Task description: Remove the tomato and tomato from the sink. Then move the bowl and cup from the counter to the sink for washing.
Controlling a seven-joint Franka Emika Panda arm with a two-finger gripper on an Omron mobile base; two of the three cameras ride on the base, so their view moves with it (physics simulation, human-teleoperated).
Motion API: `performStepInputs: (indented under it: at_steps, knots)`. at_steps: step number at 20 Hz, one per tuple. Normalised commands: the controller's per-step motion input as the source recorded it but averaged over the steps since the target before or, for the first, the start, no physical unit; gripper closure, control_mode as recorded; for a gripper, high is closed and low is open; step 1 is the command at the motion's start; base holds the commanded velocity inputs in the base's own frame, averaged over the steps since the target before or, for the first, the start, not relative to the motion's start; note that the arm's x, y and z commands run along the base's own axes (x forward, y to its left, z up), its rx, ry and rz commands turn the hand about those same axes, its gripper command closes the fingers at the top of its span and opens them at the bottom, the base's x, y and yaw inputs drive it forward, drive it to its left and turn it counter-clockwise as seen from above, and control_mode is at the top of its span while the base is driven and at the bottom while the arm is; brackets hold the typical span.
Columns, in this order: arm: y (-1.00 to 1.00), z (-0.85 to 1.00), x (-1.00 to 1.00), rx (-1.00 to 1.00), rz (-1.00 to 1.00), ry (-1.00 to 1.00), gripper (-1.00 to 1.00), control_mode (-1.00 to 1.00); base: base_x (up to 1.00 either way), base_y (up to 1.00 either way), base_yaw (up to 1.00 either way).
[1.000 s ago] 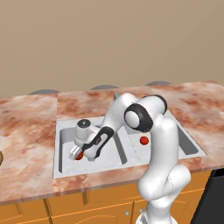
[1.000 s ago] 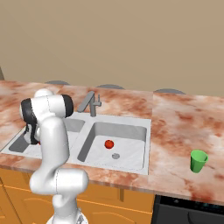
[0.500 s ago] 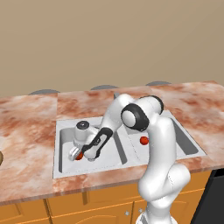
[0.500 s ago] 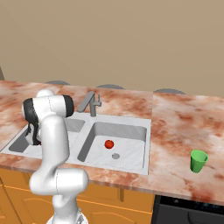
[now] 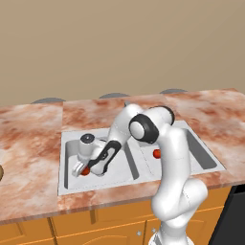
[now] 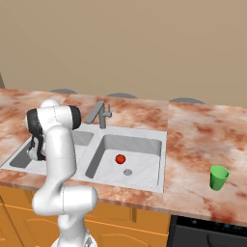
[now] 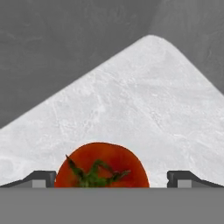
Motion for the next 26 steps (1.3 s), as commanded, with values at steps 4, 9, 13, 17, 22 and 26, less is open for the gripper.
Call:
performStepInputs:
  at_steps: [4, 9, 13, 17, 22, 26]
  knots:
    - [0.03, -0.13, 0.04, 0.00, 0.00, 0.00, -1.00, -1.00, 0.00, 0.00, 0.00]
    - [0.00, -0.13, 0.00, 0.00, -0.02, 0.00, -1.00, -1.00, 0.00, 0.00, 0.00]
    - [0.00, -0.14, 0.00, 0.00, -0.06, 0.00, -1.00, -1.00, 0.00, 0.00, 0.00]
    - [-0.01, -0.14, 0.00, 0.00, -0.07, 0.00, -1.00, -1.00, 0.00, 0.00, 0.00]
    - [0.00, -0.14, 0.00, 0.00, -0.08, 0.01, -1.00, -1.00, 0.00, 0.00, 0.00]
    - [-0.02, -0.15, -0.07, 0.00, -0.10, 0.05, -1.00, -1.00, 0.00, 0.00, 0.00]
